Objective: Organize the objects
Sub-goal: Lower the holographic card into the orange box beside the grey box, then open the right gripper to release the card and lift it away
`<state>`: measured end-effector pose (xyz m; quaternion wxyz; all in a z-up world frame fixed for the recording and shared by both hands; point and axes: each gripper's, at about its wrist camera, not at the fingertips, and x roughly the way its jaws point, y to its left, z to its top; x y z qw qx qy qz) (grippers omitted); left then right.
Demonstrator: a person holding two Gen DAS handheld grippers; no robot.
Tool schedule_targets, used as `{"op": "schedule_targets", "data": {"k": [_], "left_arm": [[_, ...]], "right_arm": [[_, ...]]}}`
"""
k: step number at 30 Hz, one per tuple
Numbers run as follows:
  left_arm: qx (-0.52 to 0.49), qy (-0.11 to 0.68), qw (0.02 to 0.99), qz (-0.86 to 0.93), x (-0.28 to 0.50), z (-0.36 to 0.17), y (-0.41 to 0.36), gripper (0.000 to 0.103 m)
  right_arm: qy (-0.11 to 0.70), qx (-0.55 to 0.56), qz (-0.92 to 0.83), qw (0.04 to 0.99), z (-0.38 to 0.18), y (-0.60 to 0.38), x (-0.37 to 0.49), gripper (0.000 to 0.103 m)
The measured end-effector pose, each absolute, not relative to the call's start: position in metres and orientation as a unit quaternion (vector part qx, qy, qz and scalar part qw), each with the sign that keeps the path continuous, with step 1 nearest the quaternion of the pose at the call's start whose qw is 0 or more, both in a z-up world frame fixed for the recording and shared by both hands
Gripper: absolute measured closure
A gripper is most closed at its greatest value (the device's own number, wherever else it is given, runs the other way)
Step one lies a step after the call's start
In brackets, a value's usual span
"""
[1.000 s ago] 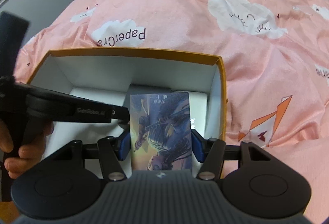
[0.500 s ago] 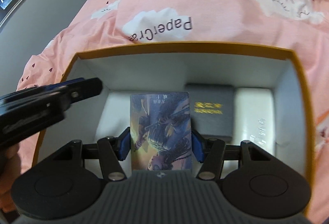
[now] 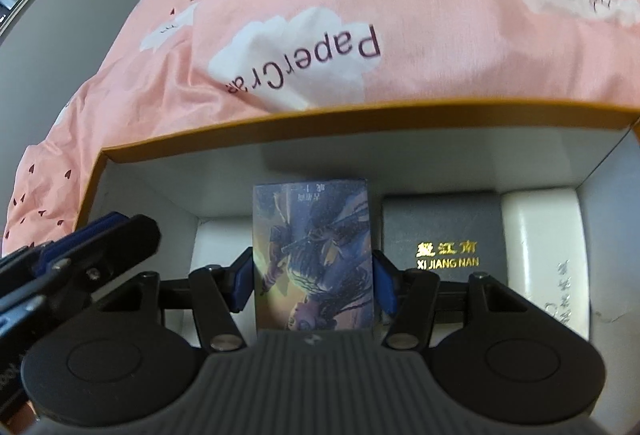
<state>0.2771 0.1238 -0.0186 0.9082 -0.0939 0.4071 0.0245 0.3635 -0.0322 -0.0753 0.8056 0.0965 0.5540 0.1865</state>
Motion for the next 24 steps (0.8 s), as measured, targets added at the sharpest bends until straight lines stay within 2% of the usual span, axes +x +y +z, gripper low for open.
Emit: {"op": "schedule_targets", "data": {"k": [11,15,17,19,21,24], "left_arm": [[-0.09,0.407,0.909,0.032,0.272,-0.02,0.122,0.074],[-0.096,0.403,0.909,0.034,0.269,-0.022,0.121,0.074],[-0.1,0.403,0.909,0.036,0.268,-0.023,0.121,0.074],[-0.102,0.401,0.909,0.038,0.265,-0.022,0.121,0.074],[-0.104,0.397,0.911,0.04,0.262,-0.022,0.121,0.075],[-0.099,0.391,0.914,0.05,0.259,-0.024,0.119,0.076]], "right_arm": [[0.549,0.085,0.206,0.805,-0.079,-0.032,0.36,0.042],[0.541,0.088,0.22,0.807,-0.075,-0.035,0.358,0.035],[0.537,0.085,0.221,0.81,-0.072,-0.035,0.358,0.035],[0.536,0.078,0.229,0.809,-0.068,-0.034,0.357,0.04],[0.538,0.064,0.244,0.804,-0.063,-0.033,0.351,0.052],[0.538,0.03,0.272,0.797,-0.059,-0.028,0.34,0.059]]}}
